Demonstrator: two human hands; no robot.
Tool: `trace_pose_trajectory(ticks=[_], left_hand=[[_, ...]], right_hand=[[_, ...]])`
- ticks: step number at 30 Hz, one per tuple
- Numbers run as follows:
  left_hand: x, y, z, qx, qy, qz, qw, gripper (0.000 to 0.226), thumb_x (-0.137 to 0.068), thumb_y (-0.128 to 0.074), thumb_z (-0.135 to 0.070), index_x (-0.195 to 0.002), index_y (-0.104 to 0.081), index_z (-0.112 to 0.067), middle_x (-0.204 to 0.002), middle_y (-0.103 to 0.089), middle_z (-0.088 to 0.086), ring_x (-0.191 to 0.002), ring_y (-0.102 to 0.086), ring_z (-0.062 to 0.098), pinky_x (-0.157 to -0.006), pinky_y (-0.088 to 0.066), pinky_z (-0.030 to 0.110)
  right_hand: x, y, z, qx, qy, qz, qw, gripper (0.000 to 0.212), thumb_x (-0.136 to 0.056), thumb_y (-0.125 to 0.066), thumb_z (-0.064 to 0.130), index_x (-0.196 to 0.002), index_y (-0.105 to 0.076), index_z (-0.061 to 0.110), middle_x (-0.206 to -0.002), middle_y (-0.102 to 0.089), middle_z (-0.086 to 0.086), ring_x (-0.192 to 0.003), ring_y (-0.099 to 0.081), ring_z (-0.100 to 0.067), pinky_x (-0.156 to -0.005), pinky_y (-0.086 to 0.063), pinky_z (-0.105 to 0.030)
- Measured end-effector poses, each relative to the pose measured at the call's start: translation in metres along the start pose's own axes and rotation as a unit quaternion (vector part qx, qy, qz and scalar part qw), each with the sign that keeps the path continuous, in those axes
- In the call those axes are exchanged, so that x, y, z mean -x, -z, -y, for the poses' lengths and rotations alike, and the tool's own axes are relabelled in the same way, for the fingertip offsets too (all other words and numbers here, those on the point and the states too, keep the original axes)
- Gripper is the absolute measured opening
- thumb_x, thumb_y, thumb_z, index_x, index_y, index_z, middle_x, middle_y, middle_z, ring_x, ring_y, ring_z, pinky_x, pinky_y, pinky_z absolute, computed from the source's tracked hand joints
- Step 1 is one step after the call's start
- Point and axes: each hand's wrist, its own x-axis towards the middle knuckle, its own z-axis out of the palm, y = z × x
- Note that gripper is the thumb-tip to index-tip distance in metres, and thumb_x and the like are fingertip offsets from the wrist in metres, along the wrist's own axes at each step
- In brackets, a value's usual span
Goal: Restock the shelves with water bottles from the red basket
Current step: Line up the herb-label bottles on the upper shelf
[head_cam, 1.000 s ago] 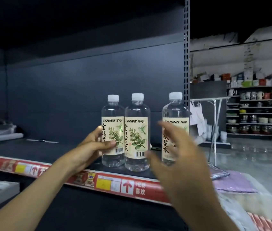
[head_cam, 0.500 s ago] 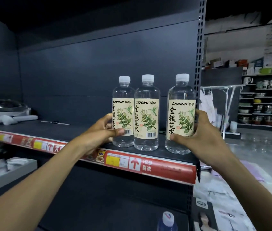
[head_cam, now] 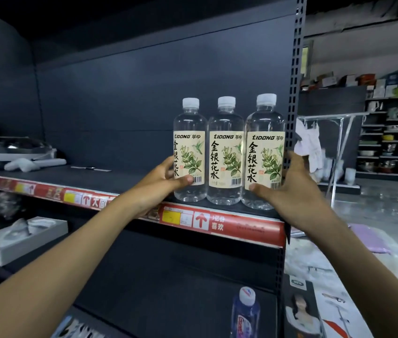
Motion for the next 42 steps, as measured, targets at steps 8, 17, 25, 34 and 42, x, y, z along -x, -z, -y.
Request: trace_pose_trajectory(ticks=[8, 17, 25, 34, 42], left_hand=[[0.096, 0.007, -0.020, -0.434, -0.018, -0.151, 0.888, 0.075, -0.099, -0.047, -0.043, -0.158, -0.005, -0.020, -0.163, -0.016, 0.010, -0.150, -0.014, 0.027, -0.120, -0.021, 0.041], [0.338, 0.051, 0.041, -0.599, 0.188, -0.215, 0.749, 0.071, -0.087, -0.053, -0.024, -0.152, -0.026, -0.016, -0.144, -0.042, 0.014, -0.132, -0.040, 0.037, -0.101, -0.040, 0.049], [0.608, 0.067, 0.116, -0.520, 0.500, -0.236, 0.651, 0.067, -0.087, -0.058, -0.023, -0.148, -0.032, -0.016, -0.138, -0.047, 0.016, -0.127, -0.045, 0.036, -0.099, -0.044, 0.044], [0.799, 0.050, 0.193, -0.296, 0.683, -0.319, 0.587, 0.043, -0.093, -0.053, -0.026, -0.134, -0.048, -0.013, -0.127, -0.061, 0.016, -0.108, -0.060, 0.034, -0.086, -0.050, 0.040], [0.829, 0.007, 0.262, -0.202, 0.706, -0.384, 0.559, 0.029, -0.099, -0.050, -0.020, -0.126, -0.057, -0.012, -0.098, -0.072, 0.010, -0.054, -0.056, 0.003, -0.044, -0.036, 0.015]], right_hand=[[0.072, -0.042, 0.041, 0.177, 0.209, -0.038, 0.961, 0.077, -0.088, -0.063, 0.032, -0.152, -0.021, 0.022, -0.152, -0.018, -0.017, -0.145, -0.015, -0.038, -0.113, -0.033, -0.053], [0.215, -0.189, 0.090, 0.025, 0.339, 0.237, 0.910, 0.057, -0.091, -0.062, 0.035, -0.140, -0.039, 0.019, -0.134, -0.035, -0.009, -0.125, -0.041, -0.032, -0.092, -0.049, -0.047], [0.418, -0.313, 0.144, -0.048, 0.403, 0.481, 0.777, 0.048, -0.088, -0.063, 0.029, -0.131, -0.046, 0.015, -0.127, -0.041, -0.013, -0.116, -0.051, -0.037, -0.090, -0.049, -0.043], [0.609, -0.427, 0.130, -0.016, 0.311, 0.704, 0.638, 0.039, -0.092, -0.061, 0.027, -0.126, -0.051, 0.013, -0.120, -0.059, -0.010, -0.096, -0.063, -0.026, -0.077, -0.055, -0.035], [0.684, -0.481, 0.073, 0.084, 0.191, 0.767, 0.607, 0.069, -0.093, -0.060, 0.029, -0.151, -0.025, 0.017, -0.128, -0.055, -0.012, -0.082, -0.062, -0.015, -0.053, -0.045, -0.022]])
